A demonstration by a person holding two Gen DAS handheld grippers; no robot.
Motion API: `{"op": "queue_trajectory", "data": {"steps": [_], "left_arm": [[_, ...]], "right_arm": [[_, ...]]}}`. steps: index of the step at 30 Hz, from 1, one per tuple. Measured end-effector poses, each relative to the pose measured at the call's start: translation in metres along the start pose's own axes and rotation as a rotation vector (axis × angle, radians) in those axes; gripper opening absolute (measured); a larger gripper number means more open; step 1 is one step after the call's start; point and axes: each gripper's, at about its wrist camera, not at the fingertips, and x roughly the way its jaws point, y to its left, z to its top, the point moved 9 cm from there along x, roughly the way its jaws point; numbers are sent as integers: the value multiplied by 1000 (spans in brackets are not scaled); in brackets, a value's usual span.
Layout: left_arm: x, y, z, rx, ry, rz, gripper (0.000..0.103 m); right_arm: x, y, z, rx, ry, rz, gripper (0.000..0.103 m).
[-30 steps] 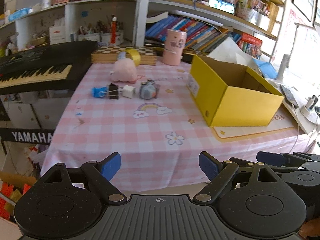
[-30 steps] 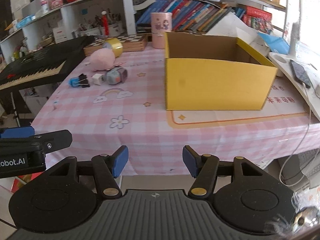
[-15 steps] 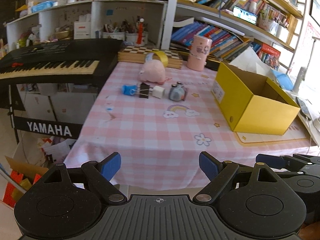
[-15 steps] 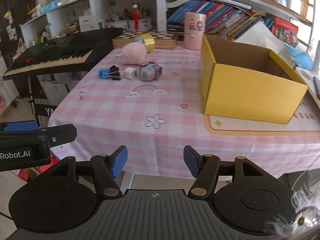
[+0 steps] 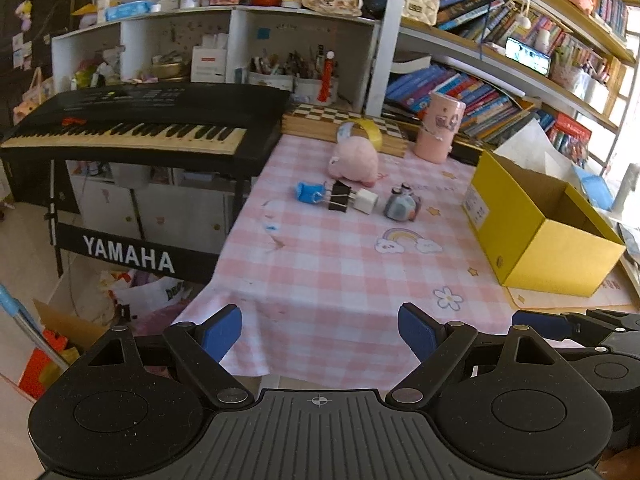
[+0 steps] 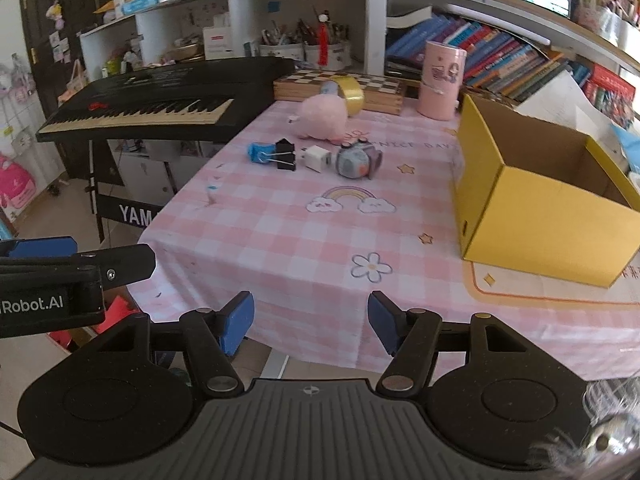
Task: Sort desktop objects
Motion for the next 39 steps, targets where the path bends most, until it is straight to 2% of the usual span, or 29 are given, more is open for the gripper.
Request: {"op": "queue_trajectory", "data": {"steps": [10,17,39], "left_arm": [[23,4,10,-6,19,22,88],[52,3,27,-10,34,36,88],[148,4,85,-52,96,143,88]], "right_arm": [[20,0,10,-13,10,22,62],[48,-14,33,-7,18,25,62],[163,-63,110,-25,84,35,65]]}}
